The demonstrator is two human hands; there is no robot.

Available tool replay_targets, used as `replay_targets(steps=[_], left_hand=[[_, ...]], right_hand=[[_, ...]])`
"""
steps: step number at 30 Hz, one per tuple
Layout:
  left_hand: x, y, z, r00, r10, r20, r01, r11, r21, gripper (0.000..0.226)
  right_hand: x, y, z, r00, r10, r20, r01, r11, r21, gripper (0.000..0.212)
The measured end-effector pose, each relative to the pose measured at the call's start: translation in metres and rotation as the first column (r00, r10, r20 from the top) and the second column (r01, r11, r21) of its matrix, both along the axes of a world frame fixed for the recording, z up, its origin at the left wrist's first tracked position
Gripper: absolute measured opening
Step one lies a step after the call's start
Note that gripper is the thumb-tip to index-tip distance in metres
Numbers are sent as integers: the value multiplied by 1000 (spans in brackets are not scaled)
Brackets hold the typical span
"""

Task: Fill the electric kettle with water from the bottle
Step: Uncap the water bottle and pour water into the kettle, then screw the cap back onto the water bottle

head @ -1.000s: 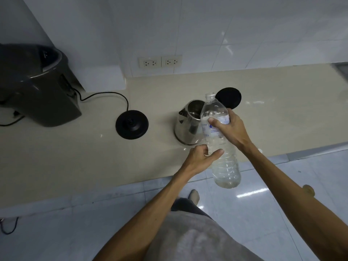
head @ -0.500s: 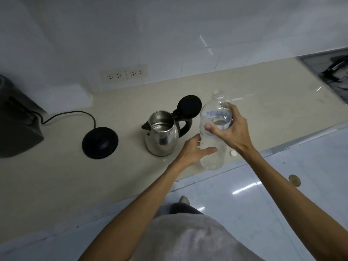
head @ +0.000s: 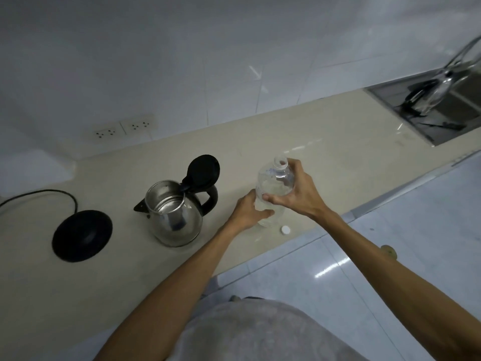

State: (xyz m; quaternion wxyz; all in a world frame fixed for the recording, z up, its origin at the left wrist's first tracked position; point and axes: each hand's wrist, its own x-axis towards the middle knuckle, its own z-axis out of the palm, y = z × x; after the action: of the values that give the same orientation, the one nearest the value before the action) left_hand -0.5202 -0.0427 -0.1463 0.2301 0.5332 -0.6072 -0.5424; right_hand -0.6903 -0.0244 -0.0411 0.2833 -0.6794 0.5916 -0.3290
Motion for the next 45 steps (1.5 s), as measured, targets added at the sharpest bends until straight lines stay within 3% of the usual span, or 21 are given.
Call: replay_targets(steps=[12,15,17,20,22,30,34,40,43,45], left_hand=[[-22,-12,-19,998,39,50,-37,999,-36,64],[-22,-15,-19,999,14,51,-12,999,-42,69],[-22,-15,-19,999,11,52,-8,999,-48,73],[-22,-15,-19,999,17,52,-14,999,-47,71],[-22,-14,-19,998,22,53,-20,999,-45,71],[-20,-11,-15,999,8,38,-7,1000,-25,71],[-18,-11,-13,1000,-11,22,12,999,-43,77],[-19,-18,27,996,-34,-86,21,988,-155,118],[-26,-26,52,994,-37,-104,10,969,-248,117],[-30,-30,63,990,-45,-131,7,961,-278,106]], right_hand=[[-31,-14,-29,997,0,76,-7,996,94,108],[-47,-17,-38,991,82,107,-98,984,151,119],[-66,-19,-54,988,148,48,-156,954,257,121],[-88,-14,-99,943,204,-263,-56,875,481,83],[-85,0,-134,882,274,-384,-33,847,530,61],[-57,18,-181,833,261,-487,0,882,471,32],[-79,-2,-139,830,189,-525,43,917,397,40],[-98,-56,25,911,76,-405,-52,996,71,27],[-83,-62,97,946,168,-276,-162,986,47,31],[-68,-64,122,899,313,-306,-300,950,88,33]])
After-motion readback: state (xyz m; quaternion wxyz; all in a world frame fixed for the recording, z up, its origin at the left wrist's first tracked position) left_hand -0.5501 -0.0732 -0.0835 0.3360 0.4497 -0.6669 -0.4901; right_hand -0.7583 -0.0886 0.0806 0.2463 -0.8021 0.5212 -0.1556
